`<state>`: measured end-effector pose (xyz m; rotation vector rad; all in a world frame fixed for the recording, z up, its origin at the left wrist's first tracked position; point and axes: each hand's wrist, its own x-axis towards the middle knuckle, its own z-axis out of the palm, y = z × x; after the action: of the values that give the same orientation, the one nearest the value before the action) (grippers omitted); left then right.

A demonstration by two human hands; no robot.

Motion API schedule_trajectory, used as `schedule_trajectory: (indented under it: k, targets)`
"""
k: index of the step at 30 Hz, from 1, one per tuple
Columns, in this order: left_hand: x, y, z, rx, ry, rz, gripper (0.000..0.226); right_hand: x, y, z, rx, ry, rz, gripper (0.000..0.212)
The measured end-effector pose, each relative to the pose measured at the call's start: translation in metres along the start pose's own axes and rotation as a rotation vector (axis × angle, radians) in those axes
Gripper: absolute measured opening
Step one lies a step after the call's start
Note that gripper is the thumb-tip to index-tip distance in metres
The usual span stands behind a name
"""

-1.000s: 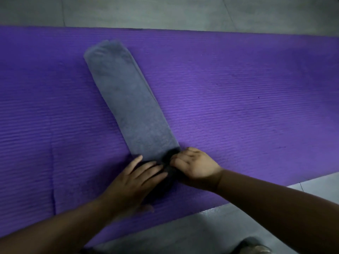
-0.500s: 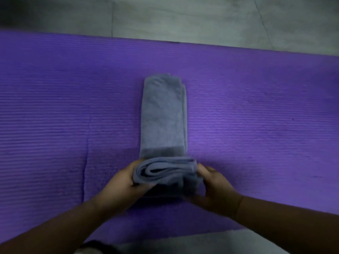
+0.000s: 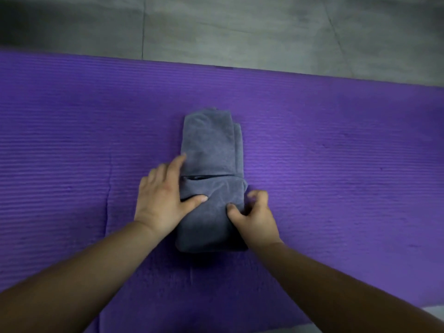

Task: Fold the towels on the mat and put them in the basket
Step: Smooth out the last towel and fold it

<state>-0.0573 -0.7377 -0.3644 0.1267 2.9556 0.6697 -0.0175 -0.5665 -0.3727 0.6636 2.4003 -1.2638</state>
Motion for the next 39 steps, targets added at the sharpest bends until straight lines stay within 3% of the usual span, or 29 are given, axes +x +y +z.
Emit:
schedule_trajectory:
  k: [2, 4, 6, 8, 10, 15, 19, 22, 25, 27, 28, 30, 31, 34, 37, 39]
  targets:
    - [-0.006, -0.011, 0.0, 0.013, 0.237, 0.263, 0.065, 0.002, 0.001, -0.01, -0.175, 0.175, -0.287, 0.053]
    - [-0.02, -0.024, 0.002, 0.045, 0.265, 0.624, 0.048, 0.011, 0.012, -0.021, -0.513, 0.319, -0.812, 0.046]
    - [-0.029, -0.038, 0.005, 0.144, 0.122, 0.852, 0.054, 0.02, 0.017, -0.028, -0.722, 0.212, -1.162, 0.028]
    - [-0.029, -0.05, 0.009, 0.272, -0.013, 0.876, 0.081, 0.024, 0.012, -0.03, -0.792, 0.03, -1.266, 0.027]
    - [-0.022, -0.054, 0.012, 0.334, -0.045, 0.835, 0.091, 0.027, 0.009, -0.037, -0.891, -0.111, -1.235, 0.039]
    - [-0.004, -0.041, 0.011, 0.307, 0.065, 0.815, 0.049, 0.027, 0.01, -0.052, -1.123, -0.25, -1.052, 0.066]
    - [0.004, -0.04, 0.001, 0.216, 0.017, 0.816, 0.055, 0.025, 0.01, -0.041, -0.995, -0.26, -1.006, 0.066]
    - [-0.009, -0.041, -0.005, 0.053, -0.041, 0.742, 0.052, 0.018, 0.013, -0.033, -0.772, -0.302, -0.946, 0.063]
    - [-0.033, -0.033, -0.006, -0.292, -0.067, 0.426, 0.066, 0.004, 0.003, -0.024, -0.483, -0.164, -0.758, 0.059]
    - [-0.034, -0.02, -0.008, -0.557, -0.067, 0.087, 0.046, -0.001, -0.016, -0.017, -0.31, -0.093, -0.61, 0.08]
    - [-0.029, -0.018, -0.002, -0.624, -0.042, -0.036, 0.037, 0.0, -0.029, -0.014, -0.249, -0.083, -0.496, 0.08]
    - [-0.013, -0.013, 0.005, -0.676, 0.03, -0.291, 0.024, 0.015, -0.045, -0.004, -0.189, -0.06, -0.307, 0.06]
    - [-0.006, -0.012, 0.005, -0.718, 0.083, -0.381, 0.032, 0.022, -0.054, 0.002, -0.198, -0.053, -0.245, 0.051]
    - [0.005, -0.009, 0.008, -0.708, 0.161, -0.423, 0.084, 0.04, -0.067, 0.013, -0.136, -0.008, -0.128, 0.049]
    - [0.014, -0.008, 0.009, -0.807, 0.048, -0.573, 0.084, 0.052, -0.066, 0.016, -0.034, 0.02, 0.009, 0.059]
    - [0.019, 0.001, 0.002, -0.92, -0.03, -0.612, 0.081, 0.056, -0.07, 0.013, 0.103, -0.033, 0.089, 0.056]
